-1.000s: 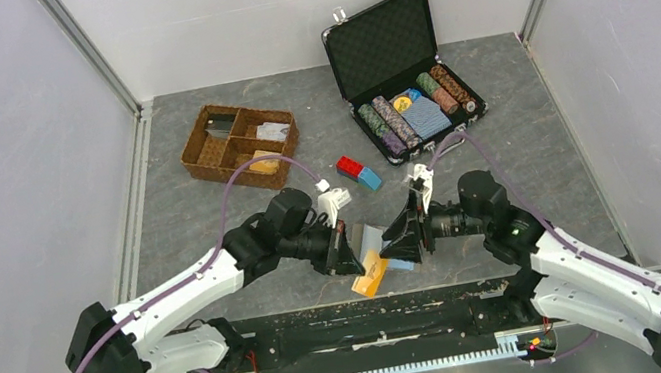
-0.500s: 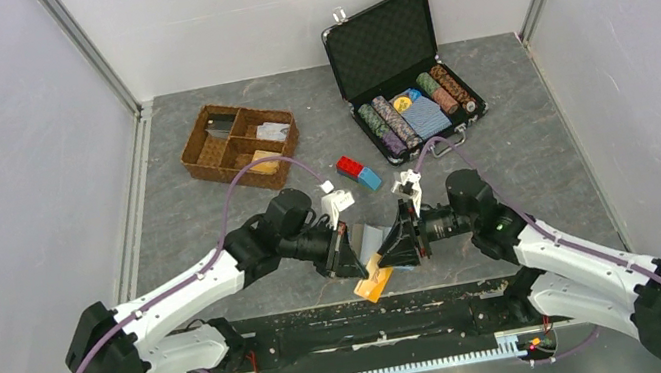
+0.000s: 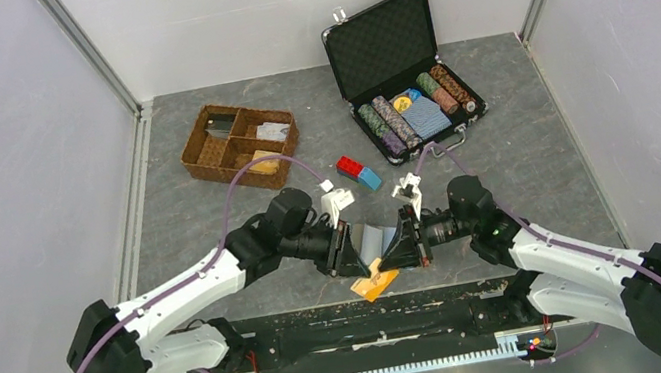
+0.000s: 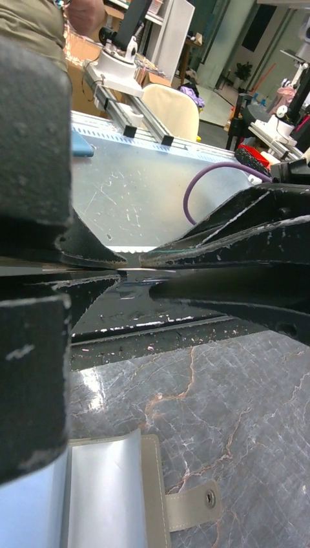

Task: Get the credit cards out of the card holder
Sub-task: Place the credit card in the storage box.

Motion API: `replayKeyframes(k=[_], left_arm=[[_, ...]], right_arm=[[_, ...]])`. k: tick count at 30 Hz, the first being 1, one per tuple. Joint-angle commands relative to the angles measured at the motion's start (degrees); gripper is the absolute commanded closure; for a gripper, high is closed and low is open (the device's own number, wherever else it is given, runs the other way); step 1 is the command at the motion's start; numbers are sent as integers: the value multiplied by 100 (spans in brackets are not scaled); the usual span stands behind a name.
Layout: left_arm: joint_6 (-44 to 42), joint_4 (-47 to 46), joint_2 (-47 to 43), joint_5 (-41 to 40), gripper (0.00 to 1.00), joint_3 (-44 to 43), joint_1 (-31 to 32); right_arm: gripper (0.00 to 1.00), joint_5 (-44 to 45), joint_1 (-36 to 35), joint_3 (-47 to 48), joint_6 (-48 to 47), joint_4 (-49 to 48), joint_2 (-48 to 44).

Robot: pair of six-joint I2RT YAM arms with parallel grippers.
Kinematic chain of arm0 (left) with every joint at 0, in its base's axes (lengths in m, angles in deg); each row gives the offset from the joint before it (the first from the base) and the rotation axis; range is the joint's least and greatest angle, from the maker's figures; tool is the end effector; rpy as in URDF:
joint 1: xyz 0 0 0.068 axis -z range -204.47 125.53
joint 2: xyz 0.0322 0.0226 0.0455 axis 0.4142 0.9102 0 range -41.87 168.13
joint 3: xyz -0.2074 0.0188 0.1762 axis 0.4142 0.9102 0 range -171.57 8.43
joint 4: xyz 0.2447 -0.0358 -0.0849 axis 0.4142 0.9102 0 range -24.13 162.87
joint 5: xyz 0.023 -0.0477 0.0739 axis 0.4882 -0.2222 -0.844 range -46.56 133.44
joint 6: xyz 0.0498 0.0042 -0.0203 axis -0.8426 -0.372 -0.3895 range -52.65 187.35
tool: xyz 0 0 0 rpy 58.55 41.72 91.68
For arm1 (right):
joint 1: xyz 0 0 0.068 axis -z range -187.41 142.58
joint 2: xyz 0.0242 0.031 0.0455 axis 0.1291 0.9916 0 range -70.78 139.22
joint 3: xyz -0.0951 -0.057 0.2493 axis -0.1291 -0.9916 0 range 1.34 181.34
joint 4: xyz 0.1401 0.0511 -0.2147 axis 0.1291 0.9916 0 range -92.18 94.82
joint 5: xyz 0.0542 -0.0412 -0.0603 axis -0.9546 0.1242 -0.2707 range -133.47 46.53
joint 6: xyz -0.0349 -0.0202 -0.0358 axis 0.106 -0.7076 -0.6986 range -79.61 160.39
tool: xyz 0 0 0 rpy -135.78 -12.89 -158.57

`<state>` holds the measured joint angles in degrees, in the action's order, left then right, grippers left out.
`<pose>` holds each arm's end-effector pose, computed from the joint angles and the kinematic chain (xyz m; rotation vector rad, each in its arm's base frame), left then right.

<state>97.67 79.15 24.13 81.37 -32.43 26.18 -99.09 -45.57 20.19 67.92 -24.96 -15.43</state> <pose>0.1351 -0.1994 0.2416 0.8443 2.3722 -1.4287 0.1344 0.1429 0.2109 -0.9517 1.8039 1.6373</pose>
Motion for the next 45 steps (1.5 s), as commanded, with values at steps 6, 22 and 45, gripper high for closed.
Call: replayKeyframes(k=[6,22,45], left_arm=[[239,-304,-1053,-1130,45,-43,-613],[1772,-2043,-2206,-1525,31,1045,-926],[3325,-5490,-579,-796,68,1648,-725]], right_arm=[[100,820,-12,-306,1306,-1328,-290],[100,3582,-4,-1625,3987,-3592,-1208],[100,4842,-8,-2139,4354,-3134,-1910]])
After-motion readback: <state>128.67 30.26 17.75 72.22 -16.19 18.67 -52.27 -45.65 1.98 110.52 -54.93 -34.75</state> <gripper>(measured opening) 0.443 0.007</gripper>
